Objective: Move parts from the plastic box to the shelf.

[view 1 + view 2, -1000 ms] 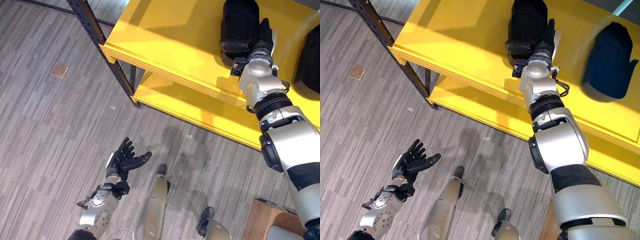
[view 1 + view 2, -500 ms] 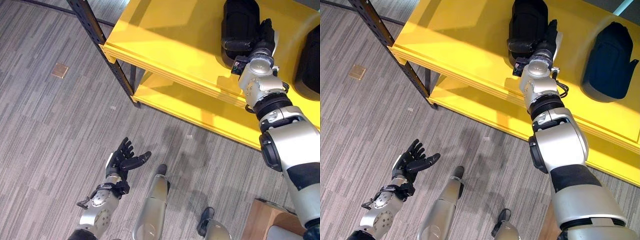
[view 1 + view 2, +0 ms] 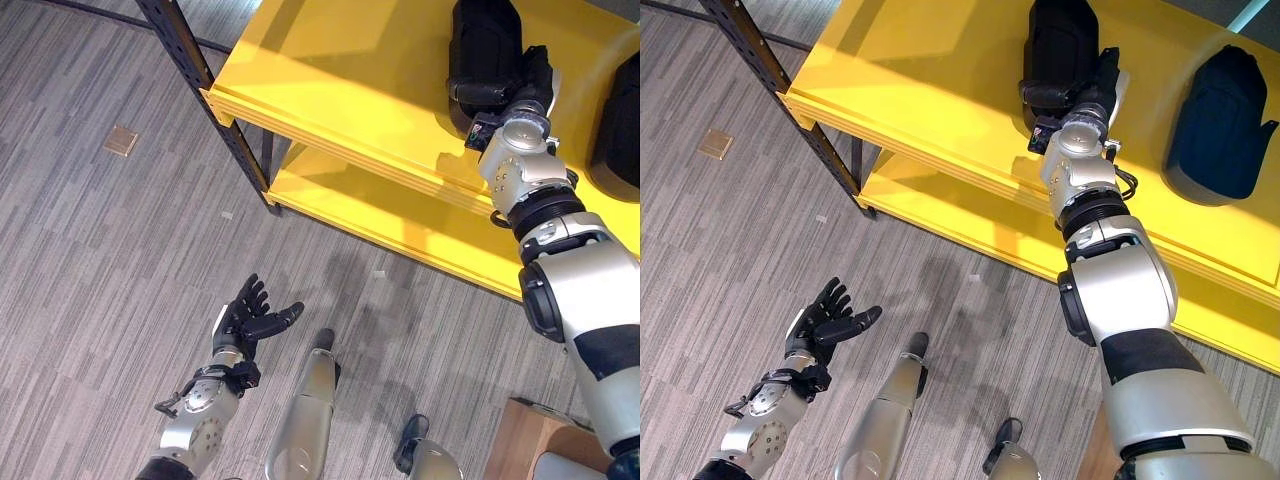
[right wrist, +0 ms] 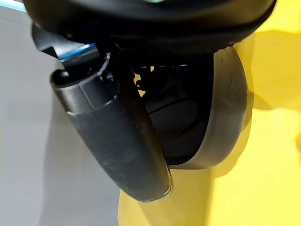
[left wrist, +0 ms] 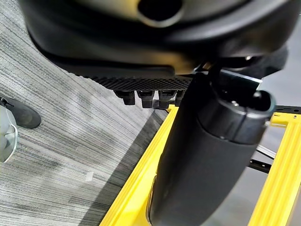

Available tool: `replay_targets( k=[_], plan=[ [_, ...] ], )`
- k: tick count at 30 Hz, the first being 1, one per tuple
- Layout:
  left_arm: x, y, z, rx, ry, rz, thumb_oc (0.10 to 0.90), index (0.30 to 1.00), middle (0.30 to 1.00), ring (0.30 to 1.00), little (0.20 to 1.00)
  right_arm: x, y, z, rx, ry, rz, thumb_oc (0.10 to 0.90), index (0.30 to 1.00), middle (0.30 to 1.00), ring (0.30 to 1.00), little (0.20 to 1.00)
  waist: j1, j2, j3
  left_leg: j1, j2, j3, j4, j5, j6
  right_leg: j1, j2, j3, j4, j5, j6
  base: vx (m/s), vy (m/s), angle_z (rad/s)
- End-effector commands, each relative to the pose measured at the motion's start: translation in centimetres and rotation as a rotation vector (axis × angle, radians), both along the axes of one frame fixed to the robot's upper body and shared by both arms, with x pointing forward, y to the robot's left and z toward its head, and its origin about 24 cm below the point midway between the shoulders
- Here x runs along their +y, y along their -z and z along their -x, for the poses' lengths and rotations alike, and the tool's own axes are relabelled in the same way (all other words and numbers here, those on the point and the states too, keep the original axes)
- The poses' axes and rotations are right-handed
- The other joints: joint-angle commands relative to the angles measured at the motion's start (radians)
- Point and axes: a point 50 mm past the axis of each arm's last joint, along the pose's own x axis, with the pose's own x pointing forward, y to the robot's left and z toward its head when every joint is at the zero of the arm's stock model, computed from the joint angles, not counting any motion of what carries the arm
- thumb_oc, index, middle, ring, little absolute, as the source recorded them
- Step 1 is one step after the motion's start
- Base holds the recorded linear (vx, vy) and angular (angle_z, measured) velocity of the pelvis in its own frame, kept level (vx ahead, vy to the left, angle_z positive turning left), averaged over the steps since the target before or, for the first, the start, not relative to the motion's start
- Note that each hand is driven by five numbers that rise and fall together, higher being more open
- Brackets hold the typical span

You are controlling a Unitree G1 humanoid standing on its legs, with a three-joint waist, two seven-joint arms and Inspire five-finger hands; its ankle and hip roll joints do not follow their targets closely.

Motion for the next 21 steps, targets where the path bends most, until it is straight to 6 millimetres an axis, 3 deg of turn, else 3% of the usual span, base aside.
replay_targets(
  k=[1, 21],
  plan=[
    [0.2, -3.6, -1.2, -0.182, 0.025, -0.025, 0.9, 1.0, 1.0, 1.0, 1.0, -0.4, -5.1, 1.0, -0.199, 0.04, 0.005, 0.9, 1.0, 1.0, 1.0, 1.0, 0.019, -0.017, -0.052, -0.055, 0.05, -0.004, 0.118, -0.122, -0.02, 0.019, 0.022, 0.034, 0.06, -0.014, -0.042, 0.0, 0.0, 0.0],
    [0.1, -3.5, -1.3, -0.178, 0.025, -0.032, 0.9, 1.0, 1.0, 1.0, 1.0, -1.5, -4.3, 1.1, -0.194, 0.081, -0.096, 0.9, 1.0, 1.0, 1.0, 1.0, 0.013, -0.016, -0.054, -0.063, 0.05, 0.001, 0.125, -0.126, -0.02, 0.016, 0.024, 0.036, 0.059, -0.017, -0.042, 0.0, 0.0, 0.0]
  ],
)
